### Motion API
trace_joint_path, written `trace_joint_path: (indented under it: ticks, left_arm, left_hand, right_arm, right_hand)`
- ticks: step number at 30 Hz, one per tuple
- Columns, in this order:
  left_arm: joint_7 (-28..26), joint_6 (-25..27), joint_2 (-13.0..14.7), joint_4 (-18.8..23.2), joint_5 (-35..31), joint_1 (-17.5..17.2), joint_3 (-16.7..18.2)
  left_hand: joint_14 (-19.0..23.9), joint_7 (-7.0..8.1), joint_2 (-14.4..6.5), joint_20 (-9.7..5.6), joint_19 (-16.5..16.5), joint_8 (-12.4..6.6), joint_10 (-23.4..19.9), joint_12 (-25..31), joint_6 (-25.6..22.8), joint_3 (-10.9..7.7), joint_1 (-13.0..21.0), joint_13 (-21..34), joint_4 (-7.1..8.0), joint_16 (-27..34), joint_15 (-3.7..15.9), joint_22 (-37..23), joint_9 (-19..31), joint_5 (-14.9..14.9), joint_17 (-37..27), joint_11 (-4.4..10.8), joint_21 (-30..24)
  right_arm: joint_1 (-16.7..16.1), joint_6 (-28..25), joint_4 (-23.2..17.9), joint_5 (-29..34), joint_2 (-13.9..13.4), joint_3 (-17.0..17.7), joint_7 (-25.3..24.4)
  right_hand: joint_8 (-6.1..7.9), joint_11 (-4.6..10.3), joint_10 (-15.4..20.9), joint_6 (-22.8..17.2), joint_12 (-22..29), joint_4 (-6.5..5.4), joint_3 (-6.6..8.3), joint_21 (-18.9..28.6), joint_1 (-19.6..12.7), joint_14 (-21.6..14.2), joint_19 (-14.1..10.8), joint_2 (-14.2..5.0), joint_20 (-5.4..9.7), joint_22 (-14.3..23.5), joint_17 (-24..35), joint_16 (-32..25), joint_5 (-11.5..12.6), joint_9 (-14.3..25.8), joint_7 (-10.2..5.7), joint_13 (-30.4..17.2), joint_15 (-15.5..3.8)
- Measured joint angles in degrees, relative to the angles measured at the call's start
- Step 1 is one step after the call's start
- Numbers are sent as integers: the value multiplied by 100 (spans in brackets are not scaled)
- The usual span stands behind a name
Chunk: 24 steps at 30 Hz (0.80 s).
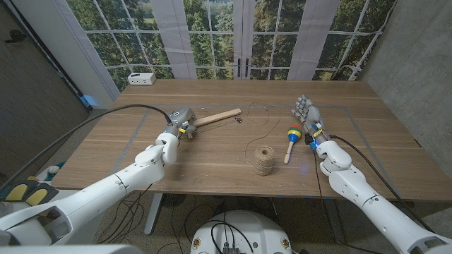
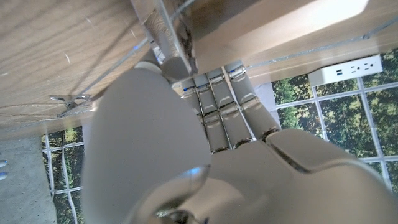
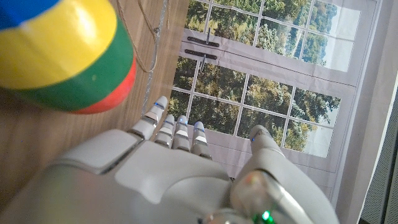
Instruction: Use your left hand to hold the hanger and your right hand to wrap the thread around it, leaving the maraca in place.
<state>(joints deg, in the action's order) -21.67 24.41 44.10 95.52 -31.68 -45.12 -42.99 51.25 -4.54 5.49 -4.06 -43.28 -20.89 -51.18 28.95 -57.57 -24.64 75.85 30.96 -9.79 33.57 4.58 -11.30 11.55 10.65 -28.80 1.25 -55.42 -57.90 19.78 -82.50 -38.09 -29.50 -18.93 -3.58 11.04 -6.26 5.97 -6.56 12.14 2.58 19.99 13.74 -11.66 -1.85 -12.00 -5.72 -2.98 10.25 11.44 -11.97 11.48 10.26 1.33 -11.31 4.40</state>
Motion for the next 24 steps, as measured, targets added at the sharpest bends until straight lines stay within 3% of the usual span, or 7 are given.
trace_joint_path:
  ticks: [3, 15, 24]
  left_arm:
    - [-112, -81, 152, 155, -115, -64, 117]
    - [-457, -442, 269, 313, -457, -134, 300]
    - [-671, -799, 417, 366, -584, -227, 562]
  left_hand:
    - [26, 65, 0, -16, 2, -39, -21, 12, -66, -3, 0, -4, 3, 1, 49, -5, 1, 21, -18, 22, -23]
    - [58, 126, 0, -27, 11, -70, -31, 17, -167, 19, 0, 53, 26, 1, 100, 13, 0, 22, -84, 31, -77]
    - [89, 145, -6, -46, 30, -70, -30, 16, -187, 20, 8, 106, 25, 0, 131, 11, 0, 66, -132, 30, -126]
  right_arm:
    - [-50, 48, -96, 210, -21, -1, -216]
    - [-340, 122, -520, 476, -83, -8, -473]
    - [-615, 311, -829, 858, -73, 33, -942]
  right_hand:
    - [11, -9, 8, -41, 0, 45, 3, 0, -49, -32, -11, 12, 12, 0, -24, 0, 0, 0, -1, 0, -30]
    - [23, -20, 140, -103, 0, 312, 67, 0, -323, -205, -175, 126, -10, 0, -27, -33, 0, 0, -1, 0, 0]
    - [23, -19, 203, -185, 44, 367, 74, 0, -413, -267, -205, 157, -40, 0, -27, -33, 0, 0, 20, 0, 1]
